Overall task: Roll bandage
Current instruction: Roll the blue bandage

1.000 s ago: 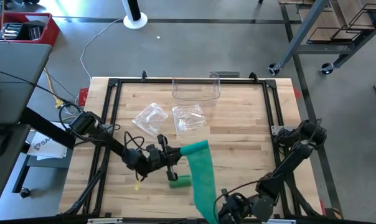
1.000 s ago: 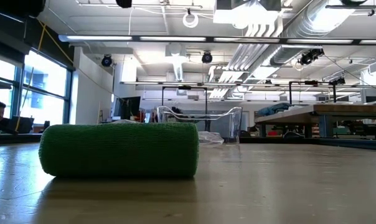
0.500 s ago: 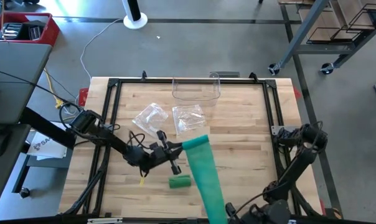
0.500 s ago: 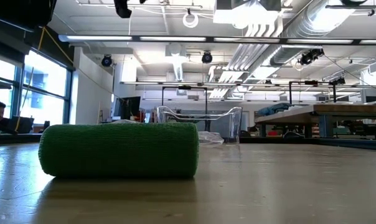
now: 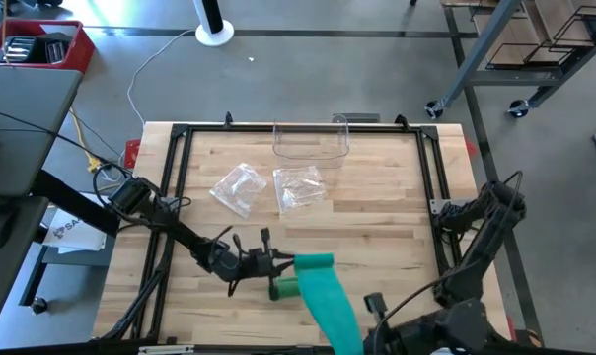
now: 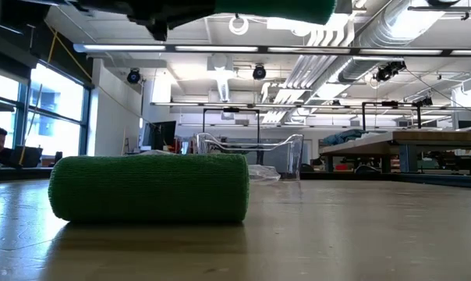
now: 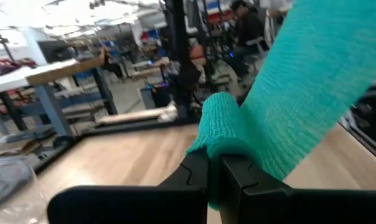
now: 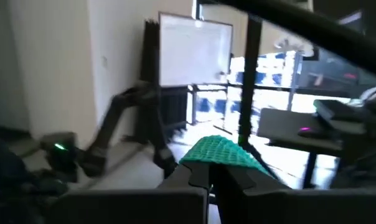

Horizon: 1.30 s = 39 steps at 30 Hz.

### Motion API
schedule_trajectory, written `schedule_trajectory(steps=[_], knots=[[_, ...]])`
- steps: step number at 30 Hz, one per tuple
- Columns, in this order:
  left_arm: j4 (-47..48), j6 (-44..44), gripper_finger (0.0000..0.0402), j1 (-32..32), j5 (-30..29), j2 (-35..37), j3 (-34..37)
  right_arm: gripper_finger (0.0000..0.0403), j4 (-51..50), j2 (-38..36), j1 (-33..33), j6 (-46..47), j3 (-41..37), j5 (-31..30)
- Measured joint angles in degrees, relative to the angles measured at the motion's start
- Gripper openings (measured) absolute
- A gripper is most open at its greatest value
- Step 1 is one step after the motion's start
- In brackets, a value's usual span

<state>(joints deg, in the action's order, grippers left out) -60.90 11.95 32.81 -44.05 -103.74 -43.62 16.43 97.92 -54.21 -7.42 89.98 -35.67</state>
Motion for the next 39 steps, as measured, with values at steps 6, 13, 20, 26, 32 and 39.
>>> schedule_trajectory(steps=[6,13,20,26,32,39], knots=[[1.74,-2.76,0.0,2.09,-0.12,0.0,0.02,0.0,-15.11,-0.55,2.56,-1.89,9.41,-0.79],[1.94,-2.83,0.0,4.54,-0.09,0.0,0.02,0.0,-25.55,-0.67,5.8,-2.02,16.04,-0.78],[2.35,-3.26,0.0,7.39,-0.19,0.0,0.02,0.0,-34.43,-5.25,9.03,-0.89,18.55,-3.92],[0.38,-3.06,0.0,8.92,-11.61,0.0,0.03,0.0,-35.95,-7.45,10.92,3.9,17.03,0.4],[-12.33,6.19,0.0,9.27,-17.62,0.0,0.09,0.0,-35.53,-5.27,8.68,13.24,10.1,5.56],[-29.0,23.11,0.0,11.45,-18.68,0.11,0.09,0.0,-22.78,-4.53,1.81,26.94,-4.84,3.86]])
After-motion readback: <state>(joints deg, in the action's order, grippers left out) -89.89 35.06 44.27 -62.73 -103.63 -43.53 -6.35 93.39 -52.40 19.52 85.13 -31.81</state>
